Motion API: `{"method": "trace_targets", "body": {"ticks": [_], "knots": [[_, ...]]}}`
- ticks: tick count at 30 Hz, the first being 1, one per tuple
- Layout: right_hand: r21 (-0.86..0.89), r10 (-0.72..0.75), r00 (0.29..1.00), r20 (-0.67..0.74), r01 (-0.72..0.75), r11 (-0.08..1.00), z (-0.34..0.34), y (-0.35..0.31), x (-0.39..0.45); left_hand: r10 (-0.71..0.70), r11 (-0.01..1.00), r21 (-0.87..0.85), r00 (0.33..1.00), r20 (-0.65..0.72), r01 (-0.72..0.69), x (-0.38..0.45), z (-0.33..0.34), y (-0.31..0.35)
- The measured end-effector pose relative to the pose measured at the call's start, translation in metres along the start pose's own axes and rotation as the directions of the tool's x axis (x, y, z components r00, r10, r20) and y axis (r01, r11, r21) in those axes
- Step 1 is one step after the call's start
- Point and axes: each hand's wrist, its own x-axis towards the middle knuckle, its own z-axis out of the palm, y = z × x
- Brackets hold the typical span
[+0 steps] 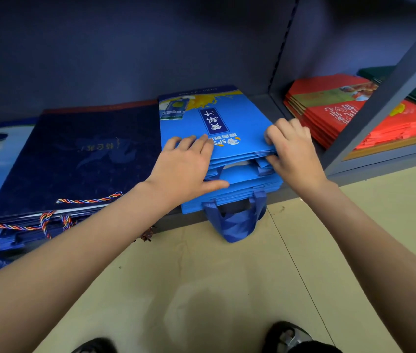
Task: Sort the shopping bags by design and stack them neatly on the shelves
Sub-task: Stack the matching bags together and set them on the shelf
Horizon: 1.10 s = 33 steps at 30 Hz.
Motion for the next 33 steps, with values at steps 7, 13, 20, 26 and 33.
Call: {"method": "trace_targets", "body": {"ticks": [7, 13, 20, 26, 33], "knots": [[0.073, 0.039, 0.999, 0.022, -0.041, 0.996, 0.003, -0.006, -0.005, 0.009, 0.998, 0.07, 0.992, -0.123, -0.001, -0.001, 0.011, 0.0], [0.111, 0.057, 0.993, 0.105, -0.069, 0.991, -0.004, -0.008, -0.001, -0.012, 1.0, 0.022, 0.973, -0.23, 0.017, -0.003, 0.019, -0.001], [0.239, 0.279, 0.958, -0.06, -0.257, 0.936, -0.026, -0.01, -0.035, 0.0, 1.0, -0.002, 0.962, -0.273, -0.001, 0.007, 0.014, -0.01], [0.239, 0.291, 0.957, -0.001, -0.282, 0.929, 0.005, -0.044, -0.091, -0.002, 0.999, 0.03, 0.956, -0.294, 0.011, 0.019, 0.007, -0.011], [0.078, 0.322, 0.947, 0.013, -0.322, 0.944, 0.014, -0.045, -0.085, -0.006, 0.999, 0.029, 0.947, -0.322, 0.016, 0.02, 0.007, -0.013]]}}
